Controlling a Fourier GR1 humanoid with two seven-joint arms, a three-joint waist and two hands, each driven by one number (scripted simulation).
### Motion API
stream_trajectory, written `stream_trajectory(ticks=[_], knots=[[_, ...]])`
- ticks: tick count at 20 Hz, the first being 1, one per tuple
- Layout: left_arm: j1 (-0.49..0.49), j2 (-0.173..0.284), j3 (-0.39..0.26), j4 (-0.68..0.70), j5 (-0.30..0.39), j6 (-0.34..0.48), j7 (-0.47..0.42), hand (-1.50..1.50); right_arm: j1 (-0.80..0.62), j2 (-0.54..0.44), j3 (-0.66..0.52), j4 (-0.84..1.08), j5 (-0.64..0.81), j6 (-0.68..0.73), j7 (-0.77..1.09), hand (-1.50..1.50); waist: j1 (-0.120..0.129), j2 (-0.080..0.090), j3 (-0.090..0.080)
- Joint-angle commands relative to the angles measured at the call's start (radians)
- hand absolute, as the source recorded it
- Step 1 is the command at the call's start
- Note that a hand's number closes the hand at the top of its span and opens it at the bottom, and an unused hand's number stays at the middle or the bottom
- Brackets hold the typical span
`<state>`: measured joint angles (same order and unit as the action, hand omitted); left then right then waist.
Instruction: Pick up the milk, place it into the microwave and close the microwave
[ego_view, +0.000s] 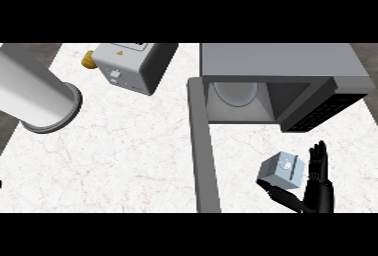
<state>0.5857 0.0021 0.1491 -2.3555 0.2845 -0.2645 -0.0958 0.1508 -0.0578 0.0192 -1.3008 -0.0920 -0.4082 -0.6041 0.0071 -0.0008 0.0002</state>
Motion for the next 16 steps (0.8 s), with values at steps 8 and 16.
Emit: stream_trajectory(ticks=[8, 16], knots=[[0.025, -0.002, -0.05, 0.078, -0.04, -0.016, -0.097, -1.5, -0.041, -0.029, -0.093, 0.252, -0.082, 0.181, -0.155, -1.5, 0.0, -0.001, 0.0], [-0.026, -0.001, 0.0, 0.046, 0.014, -0.001, 0.009, -1.5, -0.148, -0.048, -0.017, 0.333, -0.144, 0.546, -0.252, 1.5, 0.002, 0.001, 0.001]])
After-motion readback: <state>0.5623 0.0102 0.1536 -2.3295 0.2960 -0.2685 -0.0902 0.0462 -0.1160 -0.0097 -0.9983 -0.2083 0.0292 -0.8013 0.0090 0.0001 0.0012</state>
